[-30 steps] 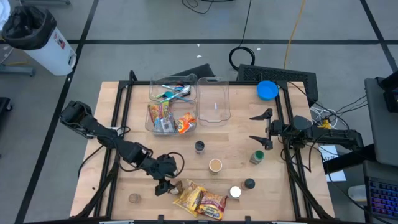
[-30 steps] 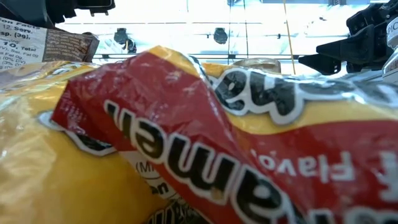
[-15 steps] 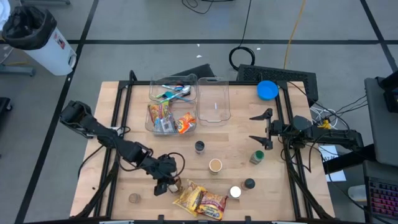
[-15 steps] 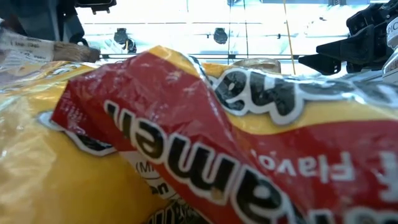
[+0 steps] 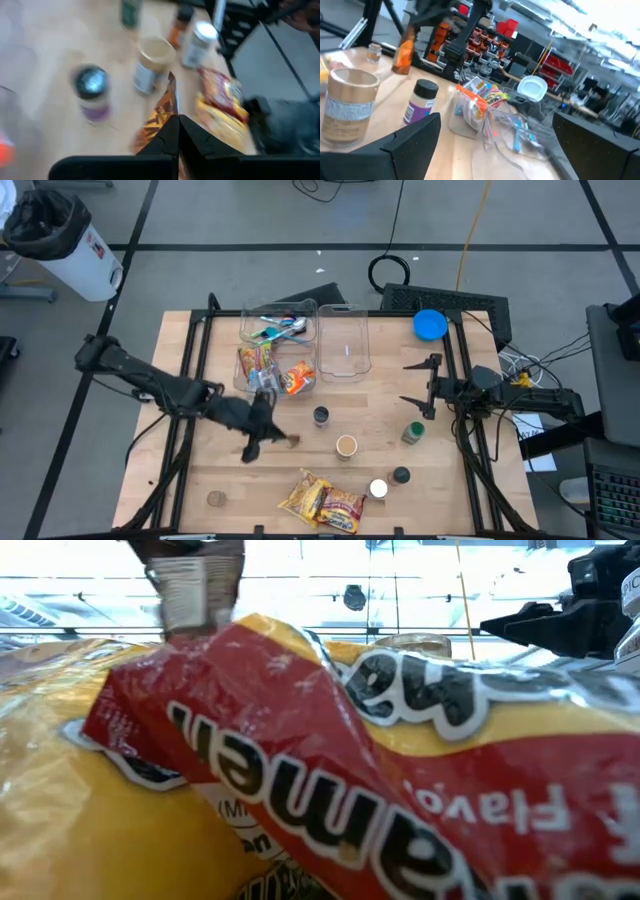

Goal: Pick & Place Food Item
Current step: Put the orange seasoning pack into the right transparent bin

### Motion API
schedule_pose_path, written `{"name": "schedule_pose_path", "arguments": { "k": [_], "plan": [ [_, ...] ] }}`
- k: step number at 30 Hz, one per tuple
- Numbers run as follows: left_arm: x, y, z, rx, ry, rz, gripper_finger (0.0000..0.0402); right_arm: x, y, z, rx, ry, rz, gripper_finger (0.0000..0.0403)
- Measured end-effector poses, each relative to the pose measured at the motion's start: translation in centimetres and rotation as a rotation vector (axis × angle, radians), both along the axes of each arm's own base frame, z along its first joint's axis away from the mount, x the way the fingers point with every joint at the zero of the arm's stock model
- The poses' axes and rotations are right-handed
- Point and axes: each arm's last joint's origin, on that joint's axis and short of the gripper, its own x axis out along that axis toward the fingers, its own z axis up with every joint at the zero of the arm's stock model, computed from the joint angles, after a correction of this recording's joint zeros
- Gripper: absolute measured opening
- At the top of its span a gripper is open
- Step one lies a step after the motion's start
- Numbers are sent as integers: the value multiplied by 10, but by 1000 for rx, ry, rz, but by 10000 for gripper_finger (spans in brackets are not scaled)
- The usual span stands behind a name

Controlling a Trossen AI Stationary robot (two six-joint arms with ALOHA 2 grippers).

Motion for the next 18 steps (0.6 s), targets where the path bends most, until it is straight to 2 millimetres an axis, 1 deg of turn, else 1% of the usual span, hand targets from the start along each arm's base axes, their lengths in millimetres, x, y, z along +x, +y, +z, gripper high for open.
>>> {"name": "schedule_pose_path", "arguments": {
  "k": [5, 7, 9, 11, 14, 18],
  "plan": [
    [5, 37, 15, 87, -83, 84, 3, 0, -1, 4, -72, -32, -39, 380],
    [9, 53, 25, 127, -116, 125, 4, -1, 0, 7, -128, -62, -26, 380],
    [16, 70, 36, 163, -149, 149, 3, -1, 1, 10, -166, -99, 27, 380],
    [25, 86, 47, 191, -177, 169, 3, -2, 4, 15, -175, -155, 122, 380],
    [42, 111, 55, 246, -185, 194, 3, -5, 10, 22, -158, -234, 319, 380],
    [69, 143, 54, 286, -170, 239, 3, -11, 17, 31, -201, -338, 561, 380]
  ]
}}
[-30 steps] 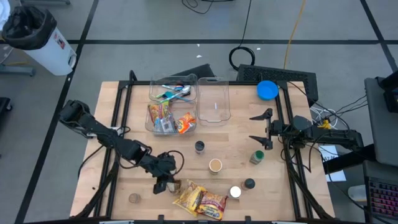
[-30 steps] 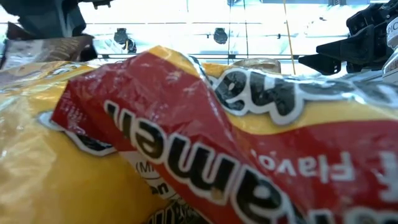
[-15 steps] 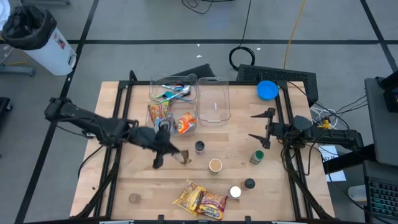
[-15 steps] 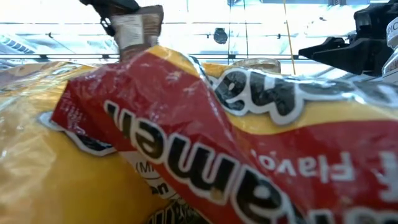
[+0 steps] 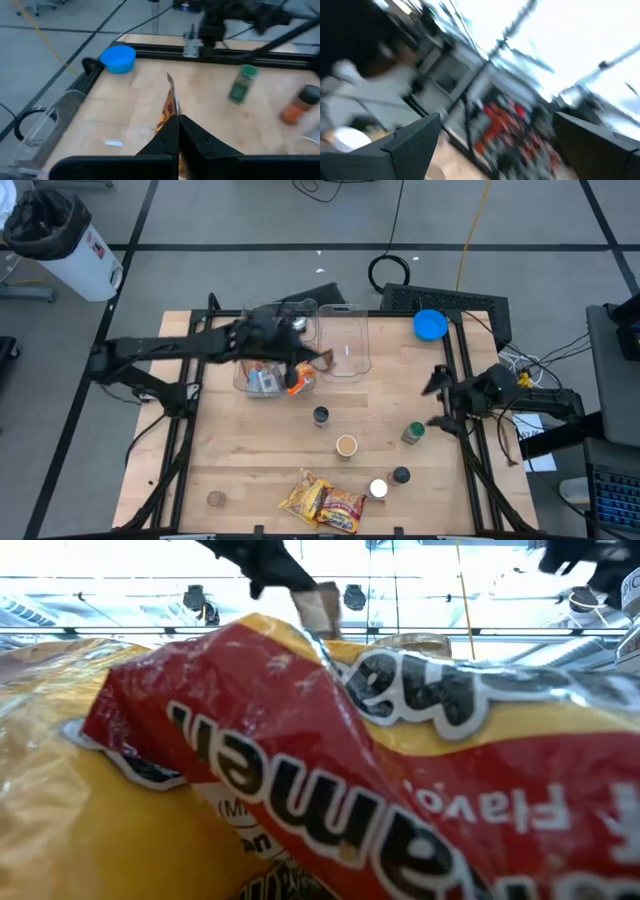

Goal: Pick & Place Food Item
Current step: Put the orange seasoning pack into the right transparent bin

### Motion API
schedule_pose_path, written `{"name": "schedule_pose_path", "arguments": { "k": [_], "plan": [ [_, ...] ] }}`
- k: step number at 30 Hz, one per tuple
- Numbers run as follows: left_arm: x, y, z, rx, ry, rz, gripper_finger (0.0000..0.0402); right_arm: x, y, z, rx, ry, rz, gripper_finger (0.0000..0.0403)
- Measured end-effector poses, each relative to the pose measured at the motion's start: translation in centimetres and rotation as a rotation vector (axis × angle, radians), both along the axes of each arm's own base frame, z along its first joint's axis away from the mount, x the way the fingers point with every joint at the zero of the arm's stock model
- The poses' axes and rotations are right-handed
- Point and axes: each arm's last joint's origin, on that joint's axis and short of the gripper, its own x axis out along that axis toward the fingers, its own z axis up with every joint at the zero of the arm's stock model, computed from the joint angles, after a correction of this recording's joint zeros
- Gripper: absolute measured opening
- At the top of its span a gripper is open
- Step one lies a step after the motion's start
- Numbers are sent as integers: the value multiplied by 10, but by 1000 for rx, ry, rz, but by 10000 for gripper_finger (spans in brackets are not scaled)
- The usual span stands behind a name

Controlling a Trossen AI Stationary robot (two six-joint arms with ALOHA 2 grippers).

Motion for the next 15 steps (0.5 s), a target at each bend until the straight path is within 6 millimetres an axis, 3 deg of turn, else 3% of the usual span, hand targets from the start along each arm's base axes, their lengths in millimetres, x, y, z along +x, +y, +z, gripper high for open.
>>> {"name": "schedule_pose_path", "arguments": {
  "k": [4, 7, 10, 15],
  "plan": [
    [28, 24, -15, -18, 55, 7, 2, -6, 4, 6, -65, -73, 146, 380],
    [43, 34, -22, -12, 79, 10, 3, -8, 5, 9, -5, -49, 202, 380],
    [54, 36, -25, 29, 94, -12, 2, -8, 2, 13, 177, -24, 140, 380],
    [62, 37, -21, 97, 88, -50, 2, 0, -13, 10, 705, 40, -187, 380]
  ]
}}
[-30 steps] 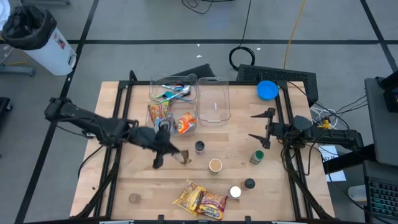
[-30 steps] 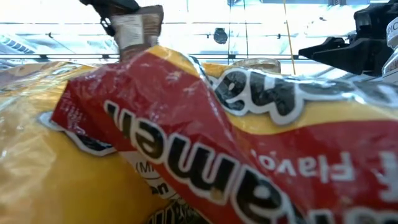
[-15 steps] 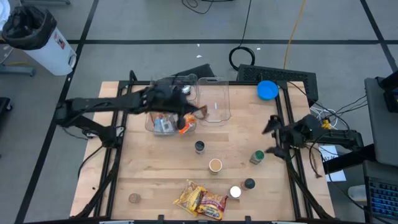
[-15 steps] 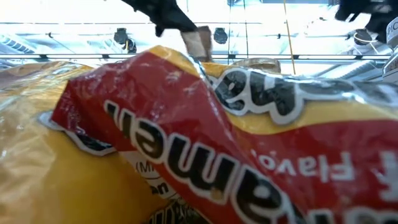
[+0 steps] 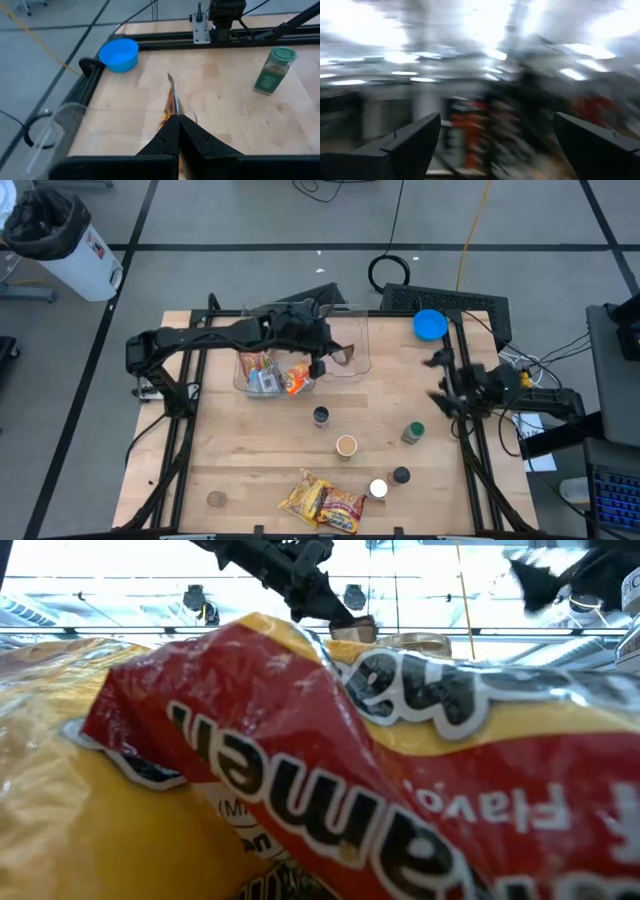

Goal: Pick & Place Food Item
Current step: Put the orange seasoning pack into the right transparent bin

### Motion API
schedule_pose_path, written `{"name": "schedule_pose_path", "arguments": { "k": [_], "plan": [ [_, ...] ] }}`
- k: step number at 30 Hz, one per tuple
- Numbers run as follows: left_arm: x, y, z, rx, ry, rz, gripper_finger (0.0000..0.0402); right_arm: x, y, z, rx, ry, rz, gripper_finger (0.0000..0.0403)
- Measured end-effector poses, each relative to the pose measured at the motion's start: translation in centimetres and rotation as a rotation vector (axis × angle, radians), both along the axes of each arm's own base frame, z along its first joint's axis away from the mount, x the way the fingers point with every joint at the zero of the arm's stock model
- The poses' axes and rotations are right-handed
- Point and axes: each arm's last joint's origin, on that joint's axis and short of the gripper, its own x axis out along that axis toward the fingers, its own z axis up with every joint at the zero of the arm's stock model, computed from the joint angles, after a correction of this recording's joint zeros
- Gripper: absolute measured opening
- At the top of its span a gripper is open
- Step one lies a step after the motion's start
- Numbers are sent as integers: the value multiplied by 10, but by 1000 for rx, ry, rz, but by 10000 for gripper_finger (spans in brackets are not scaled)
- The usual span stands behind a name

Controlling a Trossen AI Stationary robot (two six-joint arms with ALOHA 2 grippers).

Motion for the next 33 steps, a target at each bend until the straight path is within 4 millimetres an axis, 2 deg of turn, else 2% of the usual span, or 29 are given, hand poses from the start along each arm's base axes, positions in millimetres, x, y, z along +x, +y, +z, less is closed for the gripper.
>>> {"name": "schedule_pose_path", "arguments": {
  "k": [4, 11, 18, 23, 33],
  "plan": [
    [1, 1, 2, 32, -23, -11, 4, 9, -8, -13, 225, 136, -172, 380],
    [2, 1, 4, 47, -37, -15, 5, 13, -9, -13, 505, 94, -62, 380],
    [2, 1, 4, 68, -40, -24, 6, 13, -9, -12, 510, 87, -67, 380],
    [2, 2, 6, 103, -45, -18, 4, 12, -12, -13, 562, 59, -147, 380],
    [4, 8, 17, 171, -148, -32, 4, 12, -14, -13, 544, 56, -227, 380]
  ]
}}
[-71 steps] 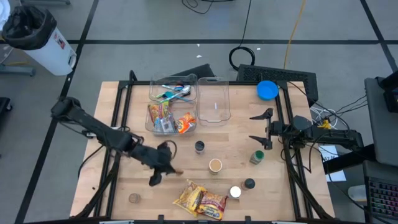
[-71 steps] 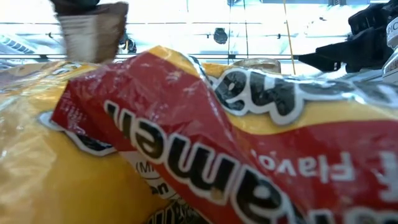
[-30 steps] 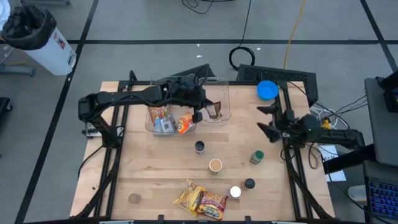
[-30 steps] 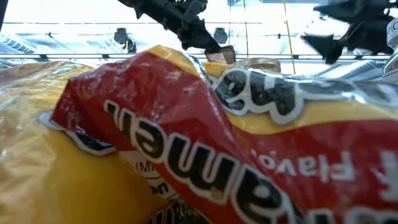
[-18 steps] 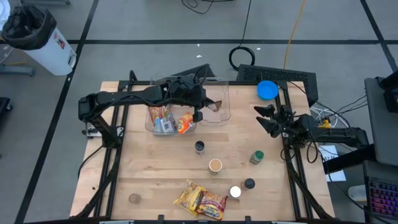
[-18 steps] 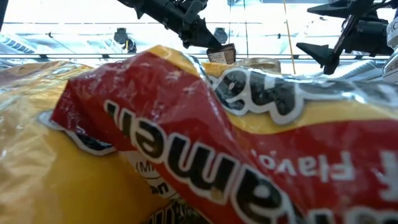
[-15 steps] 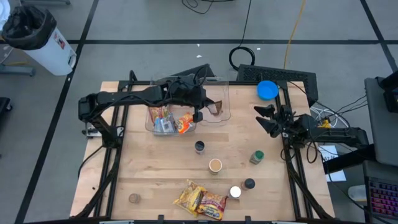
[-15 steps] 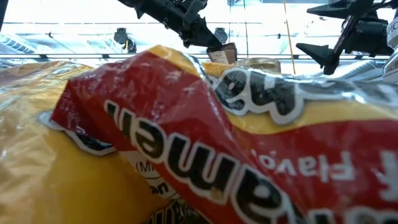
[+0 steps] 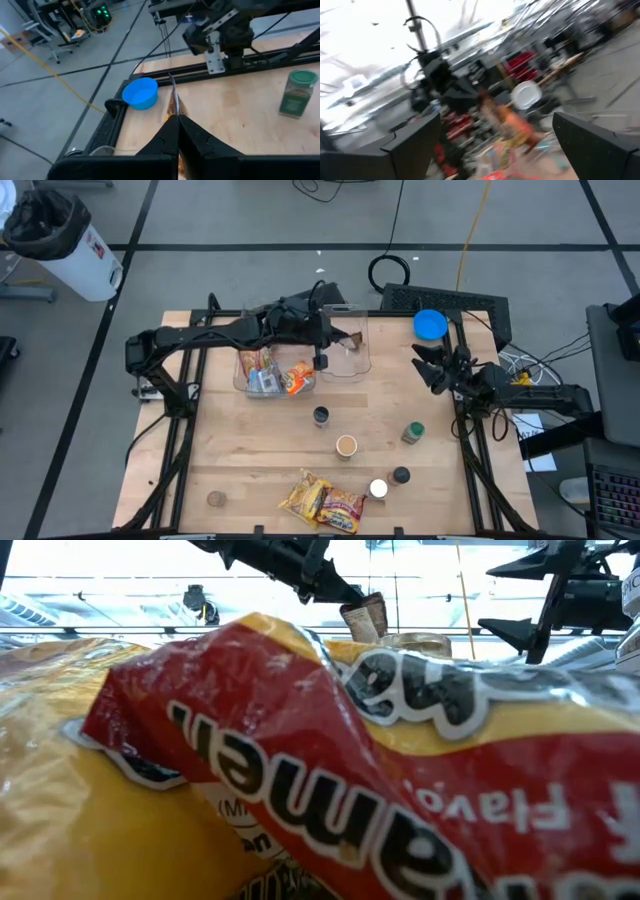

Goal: Pick & Place Food Item
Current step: Put the orange seasoning pack into the right transparent bin

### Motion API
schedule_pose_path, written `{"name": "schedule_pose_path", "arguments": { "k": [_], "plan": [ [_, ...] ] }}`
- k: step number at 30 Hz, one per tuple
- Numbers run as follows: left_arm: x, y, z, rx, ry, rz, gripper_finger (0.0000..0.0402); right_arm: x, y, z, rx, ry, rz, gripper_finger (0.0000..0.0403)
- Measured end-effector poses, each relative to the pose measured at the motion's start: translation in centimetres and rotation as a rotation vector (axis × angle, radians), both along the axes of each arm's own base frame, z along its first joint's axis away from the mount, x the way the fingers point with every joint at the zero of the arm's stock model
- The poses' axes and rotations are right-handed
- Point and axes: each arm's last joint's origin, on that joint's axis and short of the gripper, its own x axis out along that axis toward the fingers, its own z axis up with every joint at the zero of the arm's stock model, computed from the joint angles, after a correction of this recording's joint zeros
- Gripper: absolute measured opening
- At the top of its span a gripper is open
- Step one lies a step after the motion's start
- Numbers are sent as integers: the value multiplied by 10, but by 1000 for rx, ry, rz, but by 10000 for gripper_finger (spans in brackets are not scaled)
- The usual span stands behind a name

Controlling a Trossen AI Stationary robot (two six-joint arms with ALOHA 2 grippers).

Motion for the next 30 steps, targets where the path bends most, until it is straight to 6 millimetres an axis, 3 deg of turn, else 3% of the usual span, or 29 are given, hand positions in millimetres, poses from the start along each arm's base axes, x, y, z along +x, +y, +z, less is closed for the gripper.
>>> {"name": "schedule_pose_path", "arguments": {
  "k": [6, 9, 13, 22, 26, 30],
  "plan": [
    [0, -1, 0, -20, -2, -26, 5, -1, -5, 5, -4, -29, -189, 380],
    [0, -2, 0, -24, -3, -26, 3, 2, -4, 9, -28, -54, -180, 380],
    [0, -2, 0, -38, -5, -21, 4, 16, -5, 2, -90, 89, -155, 380],
    [0, -2, -1, -105, -1, 0, 3, 69, -13, 35, -241, 310, -170, 380],
    [0, -3, -2, -117, 3, 0, 3, 99, -26, 59, -308, 296, -33, 380],
    [0, -7, -3, -120, 17, -8, 5, 126, -45, 70, -335, 346, 70, 380]
  ]
}}
